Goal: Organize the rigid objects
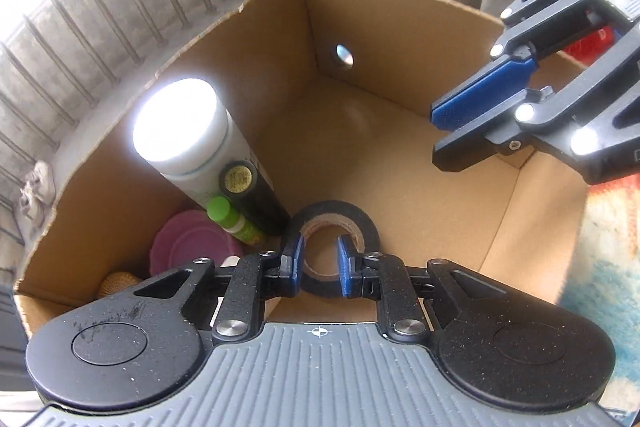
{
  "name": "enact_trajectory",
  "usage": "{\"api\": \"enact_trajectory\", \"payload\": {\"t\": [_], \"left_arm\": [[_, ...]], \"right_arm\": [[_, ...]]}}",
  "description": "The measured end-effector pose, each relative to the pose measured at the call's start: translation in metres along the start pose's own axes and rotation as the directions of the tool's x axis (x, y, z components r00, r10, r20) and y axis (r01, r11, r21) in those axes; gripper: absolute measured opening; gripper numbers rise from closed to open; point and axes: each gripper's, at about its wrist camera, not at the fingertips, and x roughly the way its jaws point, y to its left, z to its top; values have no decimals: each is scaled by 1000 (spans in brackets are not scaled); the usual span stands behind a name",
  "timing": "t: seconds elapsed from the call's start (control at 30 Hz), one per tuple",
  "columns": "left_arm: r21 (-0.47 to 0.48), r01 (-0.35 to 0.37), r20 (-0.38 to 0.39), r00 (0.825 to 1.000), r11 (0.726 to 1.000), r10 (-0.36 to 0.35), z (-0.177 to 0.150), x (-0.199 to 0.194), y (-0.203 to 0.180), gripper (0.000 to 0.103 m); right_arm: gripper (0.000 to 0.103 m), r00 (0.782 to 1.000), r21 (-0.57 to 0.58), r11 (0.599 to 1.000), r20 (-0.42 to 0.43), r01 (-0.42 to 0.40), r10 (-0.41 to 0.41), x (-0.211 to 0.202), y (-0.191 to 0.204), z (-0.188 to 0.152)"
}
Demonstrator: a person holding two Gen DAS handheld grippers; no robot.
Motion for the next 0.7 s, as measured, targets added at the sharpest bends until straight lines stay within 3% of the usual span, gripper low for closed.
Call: {"api": "enact_trajectory", "payload": {"t": [0.07,0.1,0.17,0.23,0.27,0.3,0.4,0.47,0.53,0.57,0.63,0.67,0.7], "left_arm": [[-31,19,109,994,999,-16,-10,-34,-2,23],[-55,48,148,988,997,-40,-15,-48,-2,32],[-138,163,206,970,977,-133,-13,-73,-4,42],[-165,306,222,938,938,-267,-17,-80,-9,46],[-164,333,227,929,928,-293,-19,-82,-13,53],[-153,343,216,927,927,-308,-22,-82,-22,64],[-83,272,145,955,959,-259,-26,-68,-40,66],[-59,235,84,970,970,-229,-26,-50,-40,66],[-68,232,55,972,970,-228,-36,-48,-41,66],[-65,228,45,973,971,-226,-36,-43,-41,61],[-40,234,13,972,971,-234,-39,-35,-46,45],[-34,236,1,972,971,-237,-40,-32,-48,27],[-15,207,-1,978,978,-207,-42,-29,-50,18]], "right_arm": [[21,997,-51,998,62,-34,37,-16,10,-7],[22,994,-87,995,89,-53,61,-24,15,-10],[25,990,-156,985,112,-73,91,-35,24,-14],[35,987,-191,975,97,-109,129,-39,27,-15],[46,984,-174,975,83,-139,155,-38,26,-15],[48,981,-149,976,83,-160,173,-38,23,-16],[51,985,-163,975,63,-151,163,-35,23,-22],[54,987,-182,975,70,-127,141,-33,21,-25],[55,990,-235,969,95,-83,108,-33,22,-27],[55,989,-272,960,105,-71,103,-33,23,-30],[54,988,-300,952,115,-68,107,-32,23,-34],[53,988,-280,957,108,-76,110,-32,20,-34],[52,988,-259,962,101,-83,113,-32,18,-34]]}}
